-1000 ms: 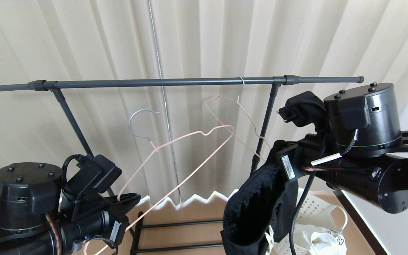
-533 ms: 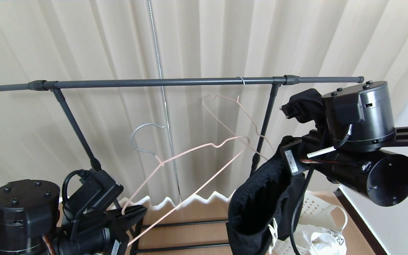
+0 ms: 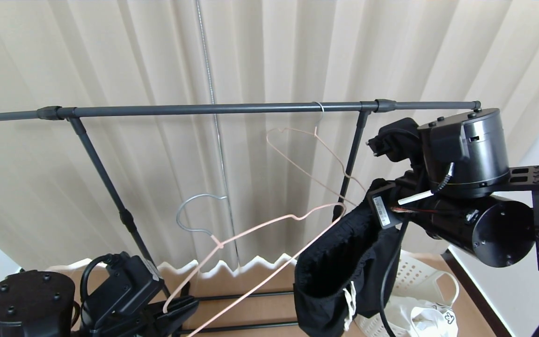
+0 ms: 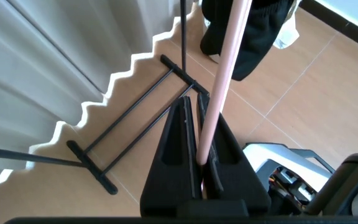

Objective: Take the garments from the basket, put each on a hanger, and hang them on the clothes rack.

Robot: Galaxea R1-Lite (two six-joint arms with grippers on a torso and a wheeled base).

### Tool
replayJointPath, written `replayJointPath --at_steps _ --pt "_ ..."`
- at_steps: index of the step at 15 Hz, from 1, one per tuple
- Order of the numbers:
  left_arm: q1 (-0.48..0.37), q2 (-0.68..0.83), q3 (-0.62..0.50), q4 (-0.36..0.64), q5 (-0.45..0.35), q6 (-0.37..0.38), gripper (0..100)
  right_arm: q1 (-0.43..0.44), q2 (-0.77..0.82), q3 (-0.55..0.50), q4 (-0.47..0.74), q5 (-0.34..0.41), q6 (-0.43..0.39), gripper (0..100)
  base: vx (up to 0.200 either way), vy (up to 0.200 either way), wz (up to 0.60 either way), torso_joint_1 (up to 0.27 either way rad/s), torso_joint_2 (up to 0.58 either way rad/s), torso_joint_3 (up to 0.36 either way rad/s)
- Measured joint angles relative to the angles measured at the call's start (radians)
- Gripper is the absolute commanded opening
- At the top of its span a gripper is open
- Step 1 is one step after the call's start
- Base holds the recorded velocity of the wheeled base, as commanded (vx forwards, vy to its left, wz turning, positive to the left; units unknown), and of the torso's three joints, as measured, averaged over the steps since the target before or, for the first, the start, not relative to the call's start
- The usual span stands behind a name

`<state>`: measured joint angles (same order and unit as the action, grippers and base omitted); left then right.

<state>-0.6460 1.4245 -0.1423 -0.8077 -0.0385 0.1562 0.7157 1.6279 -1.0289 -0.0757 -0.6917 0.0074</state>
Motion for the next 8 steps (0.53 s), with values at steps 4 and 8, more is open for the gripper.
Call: replayJointPath --at_steps 4,8 --pt "-0.021 0.0 0.018 0.0 0.0 0.001 0 -0.036 0.047 -0.002 -0.053 -0.001 -0.001 0 0.0 0.0 0.0 0.0 0.0 0.0" --pt "-0.049 0.005 0.017 0.0 0.0 0.0 0 -0.058 0.067 -0.005 -0.074 -0.003 0.0 0 0.0 0.0 0.0 0.0 0.0 0.0"
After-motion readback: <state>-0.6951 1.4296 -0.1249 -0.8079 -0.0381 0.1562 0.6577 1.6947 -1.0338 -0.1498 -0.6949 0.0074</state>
